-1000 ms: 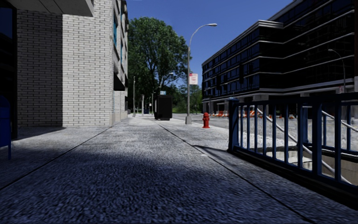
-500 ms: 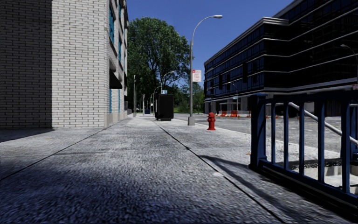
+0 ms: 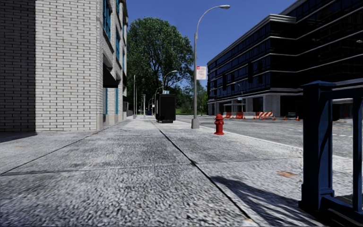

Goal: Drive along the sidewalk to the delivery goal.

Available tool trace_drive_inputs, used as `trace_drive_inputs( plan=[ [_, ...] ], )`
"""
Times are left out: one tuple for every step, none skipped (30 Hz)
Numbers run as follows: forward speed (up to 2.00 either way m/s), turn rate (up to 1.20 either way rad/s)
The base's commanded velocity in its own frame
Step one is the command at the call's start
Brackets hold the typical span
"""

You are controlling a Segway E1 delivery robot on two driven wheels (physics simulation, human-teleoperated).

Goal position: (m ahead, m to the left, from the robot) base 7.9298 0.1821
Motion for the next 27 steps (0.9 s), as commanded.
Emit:
trace_drive_inputs(
  plan=[
    [2.00, 0.00],
    [2.00, 0.00],
    [2.00, 0.00],
    [2.00, 0.00],
    [2.00, 0.00],
    [2.00, 0.00],
    [2.00, 0.00],
    [2.00, 0.00],
    [2.00, 0.00],
    [2.00, 0.00],
    [2.00, 0.00],
    [2.00, 0.00],
    [2.00, 0.00],
    [2.00, 0.00],
    [2.00, 0.00],
    [2.00, 0.00],
    [2.00, 0.00],
    [2.00, 0.00],
    [2.00, 0.00],
    [2.00, 0.00],
    [2.00, 0.00],
    [2.00, 0.00],
    [2.00, 0.00],
    [2.00, 0.00],
    [2.00, 0.00],
    [2.00, 0.00],
    [2.00, 0.00]
  ],
)
